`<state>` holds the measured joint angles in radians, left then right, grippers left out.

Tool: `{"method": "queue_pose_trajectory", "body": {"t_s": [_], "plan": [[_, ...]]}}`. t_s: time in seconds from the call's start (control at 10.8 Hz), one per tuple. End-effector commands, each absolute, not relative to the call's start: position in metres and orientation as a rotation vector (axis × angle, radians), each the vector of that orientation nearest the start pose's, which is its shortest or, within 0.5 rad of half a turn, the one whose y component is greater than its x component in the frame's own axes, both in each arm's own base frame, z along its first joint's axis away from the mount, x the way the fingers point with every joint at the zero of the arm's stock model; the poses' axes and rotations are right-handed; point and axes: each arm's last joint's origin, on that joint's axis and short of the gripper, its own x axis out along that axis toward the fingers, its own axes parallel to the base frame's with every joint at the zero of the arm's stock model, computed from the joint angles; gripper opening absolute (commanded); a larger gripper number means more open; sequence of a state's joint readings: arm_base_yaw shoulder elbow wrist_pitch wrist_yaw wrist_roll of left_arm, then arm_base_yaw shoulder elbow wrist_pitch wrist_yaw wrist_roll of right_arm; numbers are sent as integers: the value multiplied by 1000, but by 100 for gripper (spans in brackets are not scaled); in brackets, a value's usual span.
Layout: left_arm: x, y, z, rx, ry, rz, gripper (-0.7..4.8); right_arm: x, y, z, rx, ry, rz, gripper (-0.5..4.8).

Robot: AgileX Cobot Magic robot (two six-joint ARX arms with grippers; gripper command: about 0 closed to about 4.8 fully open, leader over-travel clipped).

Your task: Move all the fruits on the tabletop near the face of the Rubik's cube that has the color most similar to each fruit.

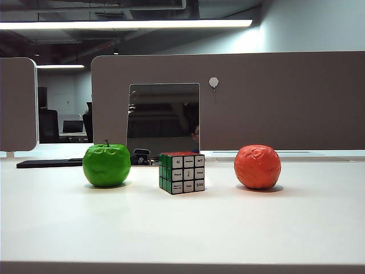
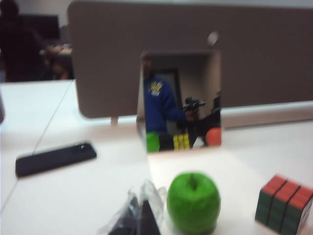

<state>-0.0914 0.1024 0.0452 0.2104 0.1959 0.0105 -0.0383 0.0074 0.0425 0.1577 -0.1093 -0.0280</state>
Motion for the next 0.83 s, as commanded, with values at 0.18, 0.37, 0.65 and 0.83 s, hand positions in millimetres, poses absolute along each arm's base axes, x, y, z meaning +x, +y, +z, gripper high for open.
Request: {"method": "queue_pose_trajectory", "body": {"t_s": [0.18,0.37,0.65,0.83], "plan": [[95,-15,213,27,-154,-296,-6,85,0,219,-81,-232,68,-5],[90,-14,246,22,-53,-299,-6,71,1,248,-97,-132,72,-5],[102,-18,273,15,31,-387,-6,76,3,283,-85,34,185,-5],[118,-20,277,7,76,-407,-6,92,5,315,-103,77,252,-5]]}}
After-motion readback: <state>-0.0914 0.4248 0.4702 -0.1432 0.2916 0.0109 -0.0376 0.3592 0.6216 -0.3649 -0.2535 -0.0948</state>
